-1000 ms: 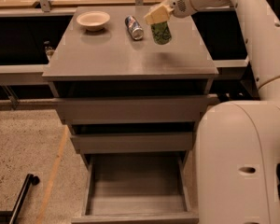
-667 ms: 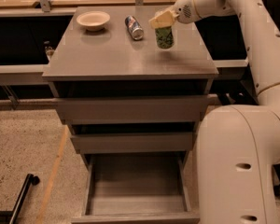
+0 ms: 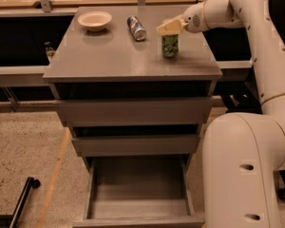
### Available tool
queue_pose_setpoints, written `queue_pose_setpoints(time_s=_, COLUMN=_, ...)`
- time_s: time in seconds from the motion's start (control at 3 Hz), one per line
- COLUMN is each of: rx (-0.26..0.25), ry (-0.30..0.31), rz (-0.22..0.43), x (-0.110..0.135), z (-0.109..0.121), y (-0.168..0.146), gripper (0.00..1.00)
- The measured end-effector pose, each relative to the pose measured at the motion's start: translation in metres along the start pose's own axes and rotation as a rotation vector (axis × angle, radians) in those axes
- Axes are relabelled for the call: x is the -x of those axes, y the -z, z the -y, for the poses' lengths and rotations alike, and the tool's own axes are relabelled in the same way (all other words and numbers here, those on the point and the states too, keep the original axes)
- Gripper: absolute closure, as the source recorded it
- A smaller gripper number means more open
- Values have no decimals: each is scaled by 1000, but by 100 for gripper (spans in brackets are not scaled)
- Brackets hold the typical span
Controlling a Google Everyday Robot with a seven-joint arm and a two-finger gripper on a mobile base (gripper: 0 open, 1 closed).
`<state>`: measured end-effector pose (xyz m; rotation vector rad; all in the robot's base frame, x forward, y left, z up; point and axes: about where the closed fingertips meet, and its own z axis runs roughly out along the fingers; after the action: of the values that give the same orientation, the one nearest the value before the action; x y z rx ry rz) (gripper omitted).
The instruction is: Pick green can from bottom drawer and place on counter
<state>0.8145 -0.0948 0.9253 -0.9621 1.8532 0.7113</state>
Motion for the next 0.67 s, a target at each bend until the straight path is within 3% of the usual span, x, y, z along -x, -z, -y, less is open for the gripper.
queue_pose_setpoints(time_s=0.33, rx=5, ry=-1, rz=-2, x=-1, z=-1, y=-4, gripper=15)
queue_pose_setpoints(time_s=0.67, rx=11, ry=-2, rz=-4, x=-2, z=-2, y=-9, gripper=0)
